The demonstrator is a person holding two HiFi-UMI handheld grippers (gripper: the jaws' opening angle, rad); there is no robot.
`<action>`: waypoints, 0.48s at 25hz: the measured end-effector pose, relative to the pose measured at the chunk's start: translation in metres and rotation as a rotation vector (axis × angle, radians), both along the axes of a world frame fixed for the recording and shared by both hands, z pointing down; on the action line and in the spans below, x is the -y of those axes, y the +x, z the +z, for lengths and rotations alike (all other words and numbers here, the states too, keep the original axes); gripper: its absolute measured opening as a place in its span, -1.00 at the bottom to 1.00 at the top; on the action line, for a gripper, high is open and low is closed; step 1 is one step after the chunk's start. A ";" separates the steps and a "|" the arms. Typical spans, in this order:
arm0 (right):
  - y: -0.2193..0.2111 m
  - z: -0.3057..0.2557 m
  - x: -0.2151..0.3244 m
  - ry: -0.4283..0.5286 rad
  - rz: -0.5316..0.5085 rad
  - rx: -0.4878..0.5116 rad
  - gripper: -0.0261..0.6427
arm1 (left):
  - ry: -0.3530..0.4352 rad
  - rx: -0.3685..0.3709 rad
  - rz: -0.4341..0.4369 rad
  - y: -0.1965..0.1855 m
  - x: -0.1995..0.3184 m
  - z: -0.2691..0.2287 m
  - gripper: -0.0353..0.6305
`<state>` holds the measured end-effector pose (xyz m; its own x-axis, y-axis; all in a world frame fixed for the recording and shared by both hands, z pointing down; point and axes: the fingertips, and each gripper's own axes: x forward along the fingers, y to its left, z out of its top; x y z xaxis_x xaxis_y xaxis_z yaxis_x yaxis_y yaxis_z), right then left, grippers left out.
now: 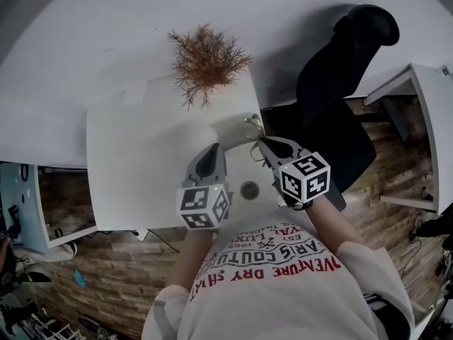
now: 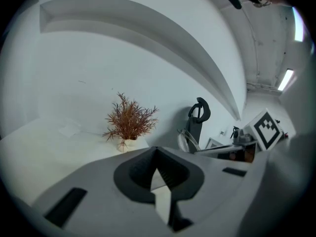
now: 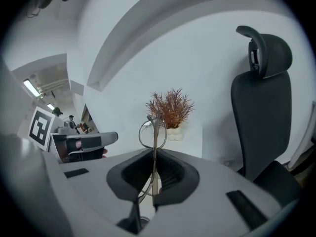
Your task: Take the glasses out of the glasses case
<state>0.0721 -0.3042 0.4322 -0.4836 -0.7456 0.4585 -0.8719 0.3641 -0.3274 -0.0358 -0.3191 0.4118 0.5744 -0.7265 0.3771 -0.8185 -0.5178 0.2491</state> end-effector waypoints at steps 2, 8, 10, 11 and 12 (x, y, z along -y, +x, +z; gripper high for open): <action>0.007 -0.007 0.002 0.030 0.041 0.013 -0.84 | -0.002 0.000 0.007 0.003 -0.004 0.002 -0.89; 0.012 -0.011 0.001 0.065 0.077 0.001 -0.84 | 0.000 -0.004 0.011 0.007 -0.008 0.003 -0.89; 0.011 -0.011 0.001 0.068 0.074 0.000 -0.84 | 0.008 -0.007 0.006 0.008 -0.006 0.000 -0.89; 0.010 -0.011 0.000 0.071 0.072 -0.002 -0.84 | 0.012 -0.008 0.004 0.008 -0.005 -0.001 -0.89; 0.009 -0.011 0.000 0.072 0.070 -0.003 -0.84 | 0.015 -0.009 0.002 0.008 -0.005 -0.002 -0.89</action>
<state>0.0813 -0.3040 0.4210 -0.4282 -0.8085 0.4037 -0.8969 0.3253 -0.2997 -0.0276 -0.3143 0.4097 0.5793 -0.7306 0.3615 -0.8151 -0.5234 0.2484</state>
